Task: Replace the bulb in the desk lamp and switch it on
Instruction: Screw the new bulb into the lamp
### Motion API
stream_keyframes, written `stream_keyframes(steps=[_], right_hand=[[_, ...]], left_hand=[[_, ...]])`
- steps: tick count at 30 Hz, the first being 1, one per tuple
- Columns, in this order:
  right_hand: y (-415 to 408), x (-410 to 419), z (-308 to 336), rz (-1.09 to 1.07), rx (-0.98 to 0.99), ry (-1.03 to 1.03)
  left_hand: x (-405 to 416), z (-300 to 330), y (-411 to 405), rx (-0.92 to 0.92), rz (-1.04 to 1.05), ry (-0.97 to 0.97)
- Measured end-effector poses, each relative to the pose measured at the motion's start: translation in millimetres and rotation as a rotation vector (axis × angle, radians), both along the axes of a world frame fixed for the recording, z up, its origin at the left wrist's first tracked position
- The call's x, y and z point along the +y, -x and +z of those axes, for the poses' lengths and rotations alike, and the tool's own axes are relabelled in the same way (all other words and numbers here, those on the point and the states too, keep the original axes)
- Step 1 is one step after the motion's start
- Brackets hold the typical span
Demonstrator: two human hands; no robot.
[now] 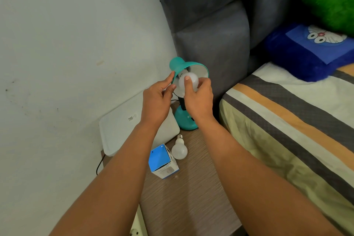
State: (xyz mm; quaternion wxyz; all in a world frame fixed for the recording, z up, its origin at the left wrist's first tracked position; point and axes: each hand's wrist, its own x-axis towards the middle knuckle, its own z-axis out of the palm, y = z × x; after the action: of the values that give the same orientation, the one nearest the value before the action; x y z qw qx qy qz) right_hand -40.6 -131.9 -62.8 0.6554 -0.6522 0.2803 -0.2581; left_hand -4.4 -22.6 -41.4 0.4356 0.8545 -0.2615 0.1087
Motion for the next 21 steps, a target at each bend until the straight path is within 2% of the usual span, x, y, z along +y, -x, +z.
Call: stream_keyframes(steps=[4, 7, 15, 21], right_hand=[[4.0, 1.2, 1.8, 0.003, -0.117, 0.001], [4.4, -0.8, -0.4, 0.034, -0.075, 0.038], [-3.0, 0.8, 7.8, -0.025, 0.026, -0.11], [5.9, -1.7, 5.0, 0.074, -0.045, 0.027]], left_hand=[[0.2, -0.7, -1.1, 0.019, -0.002, 0.012], [0.7, -0.2, -0.7, 0.016, 0.0, -0.002], [-0.1, 0.0, -2.0, 0.034, -0.002, 0.008], [0.5, -0.1, -2.8, 0.022, -0.007, -0.014]])
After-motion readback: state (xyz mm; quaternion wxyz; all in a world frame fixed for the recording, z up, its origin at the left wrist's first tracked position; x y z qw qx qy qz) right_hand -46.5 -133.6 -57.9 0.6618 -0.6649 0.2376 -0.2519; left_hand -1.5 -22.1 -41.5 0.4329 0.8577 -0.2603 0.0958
